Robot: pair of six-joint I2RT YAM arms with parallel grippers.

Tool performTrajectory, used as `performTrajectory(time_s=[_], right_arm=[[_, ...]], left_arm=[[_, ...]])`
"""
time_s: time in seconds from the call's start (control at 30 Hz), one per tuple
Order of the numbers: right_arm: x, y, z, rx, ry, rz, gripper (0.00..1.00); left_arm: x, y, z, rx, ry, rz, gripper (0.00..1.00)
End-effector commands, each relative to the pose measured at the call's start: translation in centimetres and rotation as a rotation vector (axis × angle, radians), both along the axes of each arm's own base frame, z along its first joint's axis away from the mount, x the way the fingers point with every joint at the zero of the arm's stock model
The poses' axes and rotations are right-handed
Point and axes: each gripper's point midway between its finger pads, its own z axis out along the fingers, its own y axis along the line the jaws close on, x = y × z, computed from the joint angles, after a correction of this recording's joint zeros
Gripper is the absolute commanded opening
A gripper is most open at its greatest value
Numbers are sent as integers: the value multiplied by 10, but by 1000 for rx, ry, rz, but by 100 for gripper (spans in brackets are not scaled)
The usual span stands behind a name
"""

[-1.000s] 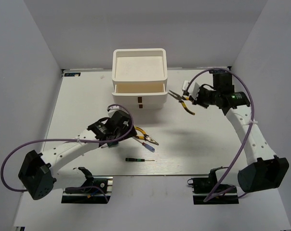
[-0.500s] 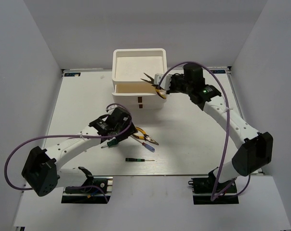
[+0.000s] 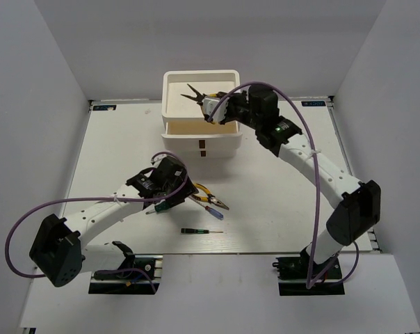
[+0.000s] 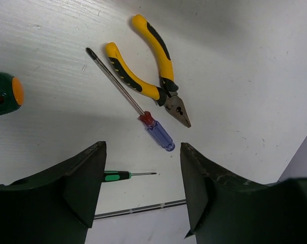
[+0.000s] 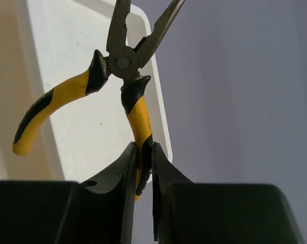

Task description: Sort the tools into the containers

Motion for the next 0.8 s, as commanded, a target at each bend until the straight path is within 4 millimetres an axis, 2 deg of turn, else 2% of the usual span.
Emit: performTrajectory(time_s=[0.0,0.07,0.2,0.3,0.37,0.53,0.77], right_arm=[[22,4,24,76,-175,-93,0],[25,8,2,52,-167,-99,0],[36,6,-23,38,-153,-171,0],[29,6,-23,52,-111,-164,0],[23,8,-31,28,-61,-147,0],[10,7,-33,30,-59,-136,0],[1,7,-18,55,-113,-136,0]], left_arm=[[1,-4,5,-43,-12,-2,70],[1,-4,5,-43,-12,-2,70],[1,0,5,-44,-13,7,70],[0,1,4,-44,-13,7,70],[2,1,6,-57,-18,10,70],[0,-1,1,-63,-2,-1,70],[0,-1,1,-63,-2,-1,70]])
